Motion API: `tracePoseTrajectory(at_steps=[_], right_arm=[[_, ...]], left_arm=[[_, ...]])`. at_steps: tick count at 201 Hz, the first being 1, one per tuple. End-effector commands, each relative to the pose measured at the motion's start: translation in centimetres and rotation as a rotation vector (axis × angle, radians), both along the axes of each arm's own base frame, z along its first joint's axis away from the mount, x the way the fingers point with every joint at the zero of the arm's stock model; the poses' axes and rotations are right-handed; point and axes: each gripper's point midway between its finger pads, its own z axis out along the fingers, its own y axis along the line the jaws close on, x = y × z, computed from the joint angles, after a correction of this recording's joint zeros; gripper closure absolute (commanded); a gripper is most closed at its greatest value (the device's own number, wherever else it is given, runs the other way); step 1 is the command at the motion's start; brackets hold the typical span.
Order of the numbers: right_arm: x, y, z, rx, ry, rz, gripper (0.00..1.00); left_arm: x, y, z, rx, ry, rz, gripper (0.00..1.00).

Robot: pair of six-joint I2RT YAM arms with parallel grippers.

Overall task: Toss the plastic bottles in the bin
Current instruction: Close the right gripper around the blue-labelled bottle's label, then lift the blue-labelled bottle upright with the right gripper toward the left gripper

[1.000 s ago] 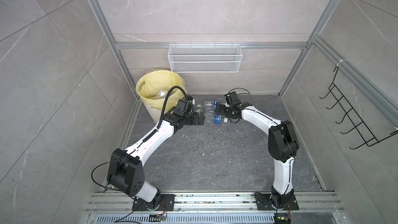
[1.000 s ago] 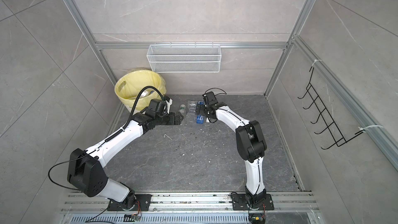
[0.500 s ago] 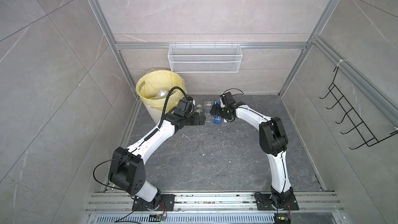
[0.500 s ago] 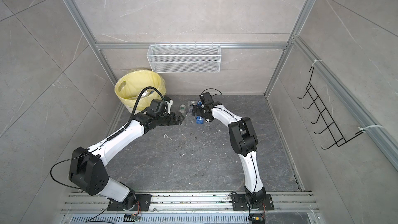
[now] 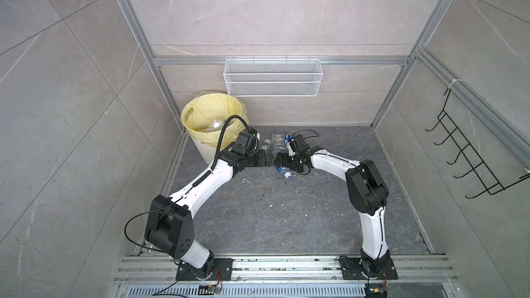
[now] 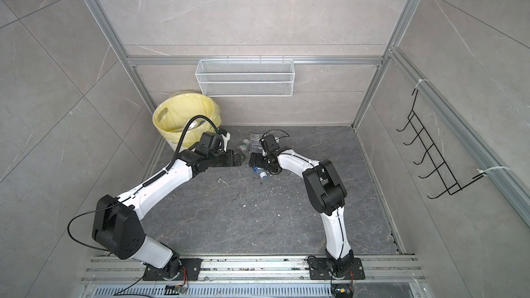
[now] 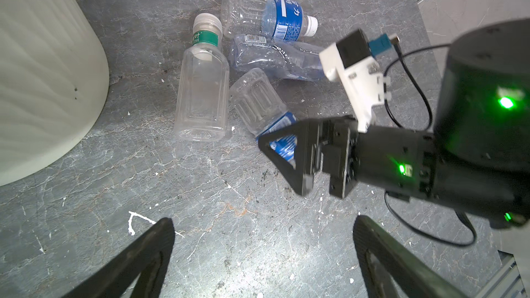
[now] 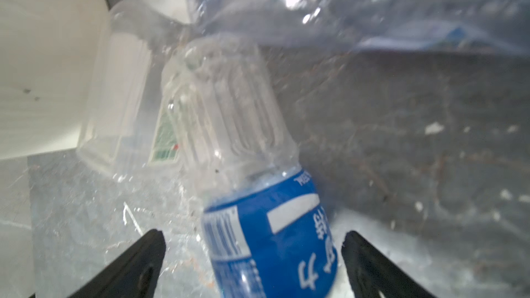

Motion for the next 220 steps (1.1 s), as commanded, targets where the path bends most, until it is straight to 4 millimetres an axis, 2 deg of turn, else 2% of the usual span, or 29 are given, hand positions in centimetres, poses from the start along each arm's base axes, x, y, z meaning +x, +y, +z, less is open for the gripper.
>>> tracePoseTrajectory(at_steps=[1, 48, 81, 103, 145, 176, 202, 220], right_arm=[[-0.7, 0.0, 2.3, 0.029, -0.042, -0.009, 0.0], [-1.8, -0.6, 1.4, -0.041, -0.048, 0.003, 0.0], [-1.2, -0.1, 0.7, -0.102, -0.067, 0.011, 0.01], [-0.6, 0.4, -0.1, -0.127, -0.063, 0.022, 0.05], [0.0, 1.1, -1.6, -0.184, -0.052, 0.036, 0.16], [-0.1, 1.1, -2.3, -0.207, -0.046, 0.036, 0.29], [-0.4, 1.0, -1.9, -0.201, -0.05, 0.036, 0.41], [-0.9, 0.9, -1.1, -0.19, -0.058, 0.037, 0.44]], left_arm=[[0.5, -0.8, 1.9, -0.041, -0.037, -0.01, 0.0], [0.5, -0.8, 2.1, -0.049, -0.038, -0.011, 0.0], [0.4, -0.8, 1.9, -0.044, -0.037, -0.012, 0.0], [0.5, -0.8, 2.0, -0.045, -0.037, -0.011, 0.0], [0.5, -0.8, 2.0, -0.045, -0.037, -0.01, 0.0], [0.5, -0.8, 2.1, -0.047, -0.037, -0.01, 0.0], [0.5, -0.8, 2.0, -0.05, -0.034, -0.007, 0.0], [0.6, -0.8, 1.9, -0.053, -0.026, 0.0, 0.0]])
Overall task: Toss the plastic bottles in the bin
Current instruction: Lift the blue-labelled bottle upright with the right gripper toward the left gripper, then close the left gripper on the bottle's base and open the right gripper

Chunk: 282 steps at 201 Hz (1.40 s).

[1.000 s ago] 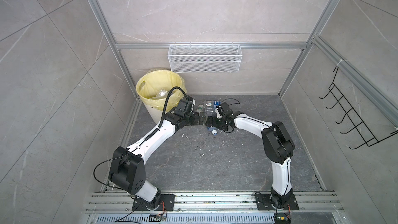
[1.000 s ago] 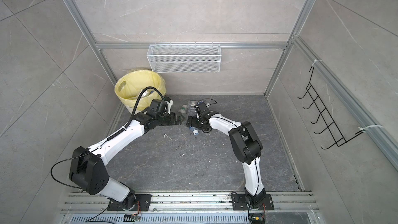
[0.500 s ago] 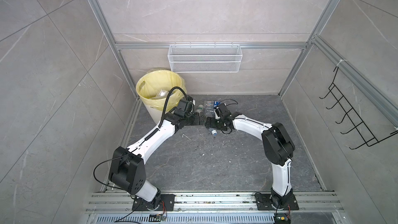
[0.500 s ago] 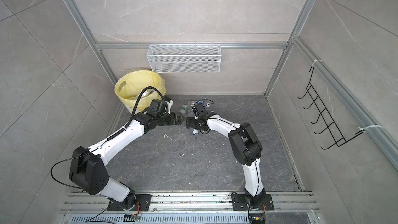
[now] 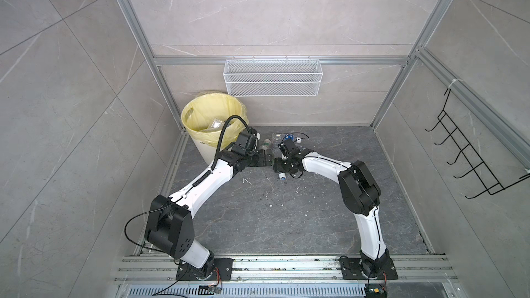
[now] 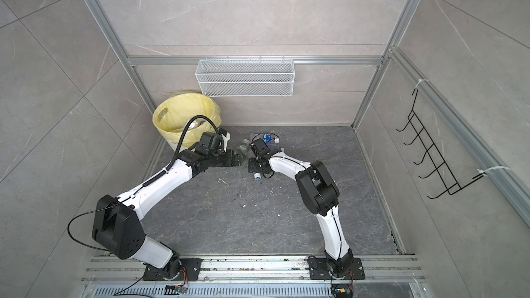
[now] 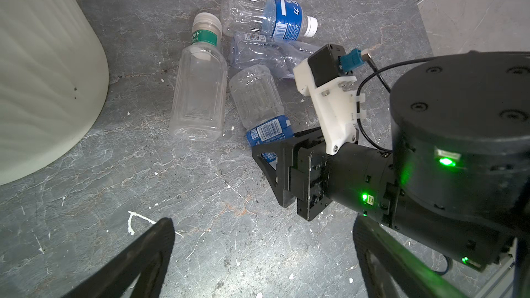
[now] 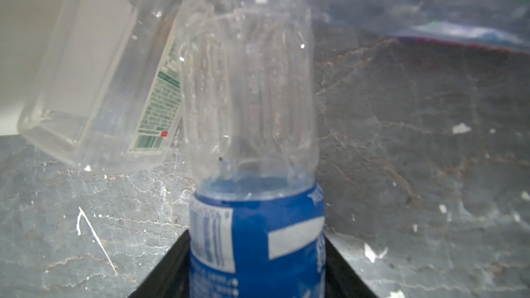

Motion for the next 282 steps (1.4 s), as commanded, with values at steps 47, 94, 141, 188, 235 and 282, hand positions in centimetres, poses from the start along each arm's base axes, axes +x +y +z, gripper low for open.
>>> tracePoseTrajectory(at_steps=[47, 94, 141, 188, 235, 282], right_arm=[[-3.3, -0.9, 3.7, 0.035, -0.028, 0.03, 0.44], [-6.9, 0.3, 7.0, 0.135, -0.071, 0.108, 0.44], [-9.7, 2.8, 10.1, 0.223, -0.13, 0.19, 0.44], [-10.5, 5.0, 12.8, 0.333, -0.169, 0.225, 0.44], [-10.4, 5.6, 14.8, 0.375, -0.199, 0.223, 0.44], [-10.3, 6.5, 16.0, 0.423, -0.205, 0.228, 0.45]], left_arm=[[1.0, -0.4, 1.1, -0.046, 0.008, 0.039, 0.0], [0.8, -0.9, 1.0, -0.147, 0.068, 0.026, 0.0], [1.4, -1.0, 0.8, -0.283, 0.139, 0.039, 0.02], [1.6, -0.7, 0.2, -0.318, 0.173, 0.064, 0.04], [1.9, -0.6, 0.1, -0.374, 0.197, 0.07, 0.11], [1.8, -1.0, 0.0, -0.397, 0.212, 0.053, 0.15]])
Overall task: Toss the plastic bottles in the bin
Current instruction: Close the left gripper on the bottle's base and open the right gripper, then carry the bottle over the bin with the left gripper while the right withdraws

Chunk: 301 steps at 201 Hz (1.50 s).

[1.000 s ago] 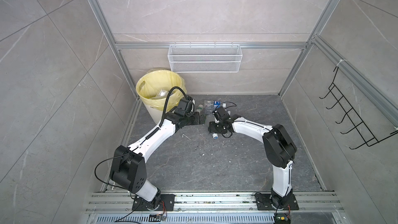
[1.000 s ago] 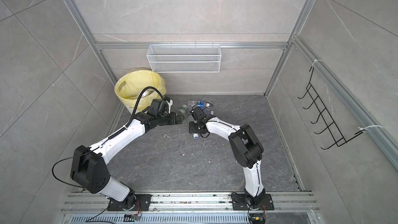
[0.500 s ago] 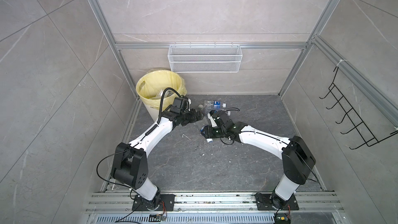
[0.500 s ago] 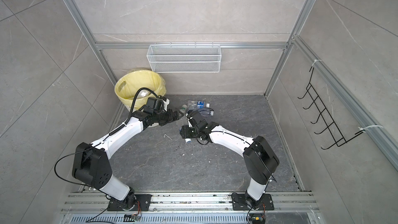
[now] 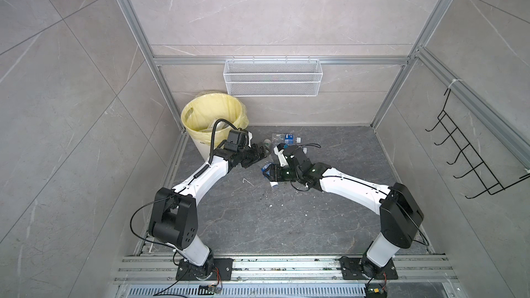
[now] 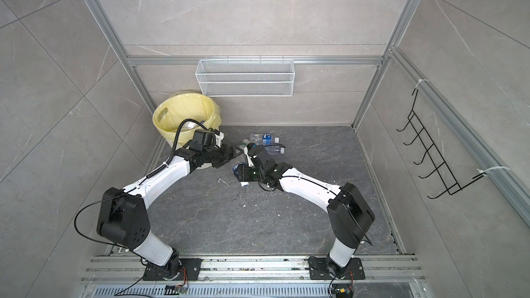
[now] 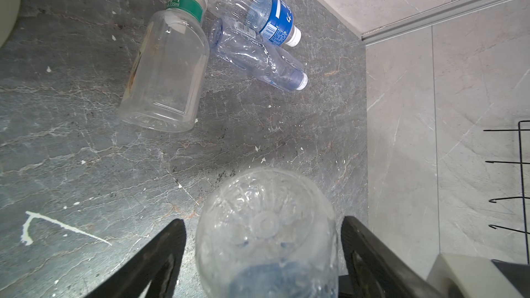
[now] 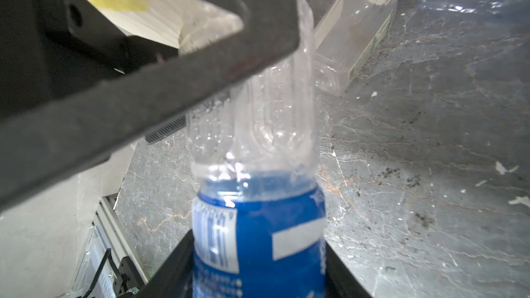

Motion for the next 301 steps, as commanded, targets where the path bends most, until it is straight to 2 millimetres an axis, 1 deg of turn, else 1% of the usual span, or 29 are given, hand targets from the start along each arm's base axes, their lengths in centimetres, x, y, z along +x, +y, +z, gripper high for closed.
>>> tracePoseTrajectory(at_steps=[1, 14, 49, 89, 108, 144, 167, 193, 218, 240, 264, 301], right_arm=[[0.0, 1.2, 3.6, 0.09, -0.044, 0.013, 0.45], [0.1, 1.4, 3.9, 0.1, -0.046, 0.018, 0.44], [0.0, 1.6, 4.2, 0.107, -0.048, 0.028, 0.44], [-0.2, 1.4, 4.0, 0.094, -0.048, 0.034, 0.42], [-0.3, 1.1, 3.8, 0.081, -0.05, 0.031, 0.39], [-0.9, 0.0, 3.8, 0.06, -0.065, 0.024, 0.31], [-1.3, -0.7, 3.9, 0.05, -0.076, 0.017, 0.22], [-1.7, -1.8, 4.7, 0.028, -0.106, 0.006, 0.12], [-1.9, -2.9, 6.1, 0.005, -0.151, -0.008, 0.0], [-1.7, -3.7, 7.7, -0.015, -0.196, -0.025, 0.0], [-1.4, -4.0, 9.7, -0.025, -0.251, -0.033, 0.0], [-0.9, -3.2, 12.7, -0.069, -0.351, -0.035, 0.0]], left_arm=[[0.2, -0.8, 0.8, -0.056, -0.011, -0.025, 0.15], [0.2, -0.9, 0.7, -0.061, -0.005, -0.031, 0.19], [0.2, -1.0, 0.5, -0.061, -0.002, -0.032, 0.32], [0.2, -1.0, 0.4, -0.059, 0.0, -0.032, 0.46], [0.4, -0.7, 0.3, -0.049, -0.005, -0.027, 0.48], [0.7, 0.2, 0.5, -0.014, -0.025, -0.004, 0.49], [0.8, 0.4, 0.6, -0.001, -0.041, -0.003, 0.5], [0.9, 1.1, 1.3, 0.038, -0.081, 0.002, 0.5], [1.0, 1.7, 2.6, 0.067, -0.132, 0.017, 0.5], [1.2, 2.1, 4.6, 0.088, -0.176, 0.021, 0.51], [1.4, 3.2, 7.8, 0.147, -0.251, 0.043, 0.5], [1.7, 5.3, 12.9, 0.251, -0.379, 0.094, 0.51]])
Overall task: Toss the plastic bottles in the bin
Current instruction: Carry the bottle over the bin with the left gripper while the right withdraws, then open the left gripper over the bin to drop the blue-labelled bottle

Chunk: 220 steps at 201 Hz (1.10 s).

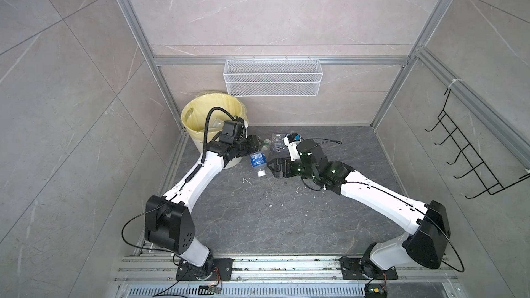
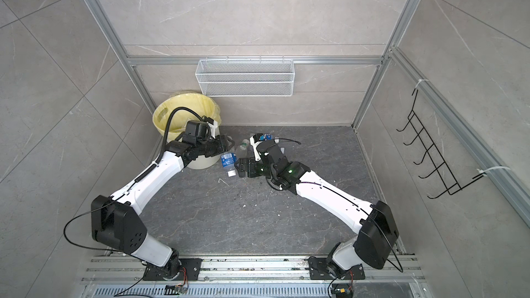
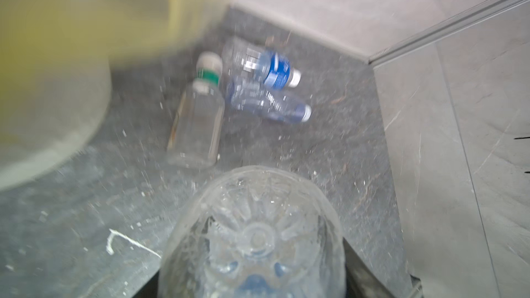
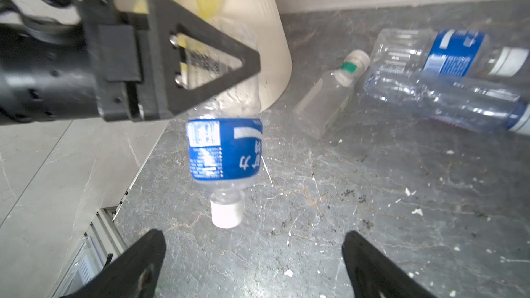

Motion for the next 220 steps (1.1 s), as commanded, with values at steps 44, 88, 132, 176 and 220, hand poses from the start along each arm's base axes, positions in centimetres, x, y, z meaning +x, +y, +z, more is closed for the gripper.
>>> tracePoseTrajectory(at_steps=[44, 88, 132, 176, 220], right_arm=[[-0.3, 2.0, 6.9, -0.041, -0.218, 0.011, 0.0], [-1.4, 3.3, 8.2, -0.065, -0.252, 0.046, 0.0], [-1.9, 3.1, 7.5, -0.064, -0.231, 0.043, 0.0], [-2.4, 2.9, 6.6, -0.072, -0.192, 0.047, 0.0], [-2.5, 1.9, 5.8, -0.098, -0.191, 0.018, 0.0]], left_arm=[[0.0, 6.1, 13.9, 0.225, -0.349, 0.169, 0.5], [-0.9, 10.2, 23.7, 0.341, -0.619, 0.33, 0.51], [2.2, 14.9, 26.4, 0.385, -0.692, 0.481, 0.52], [8.5, 17.8, 20.7, 0.3, -0.402, 0.482, 0.33], [7.2, 16.2, 20.8, 0.206, -0.45, 0.426, 0.0]])
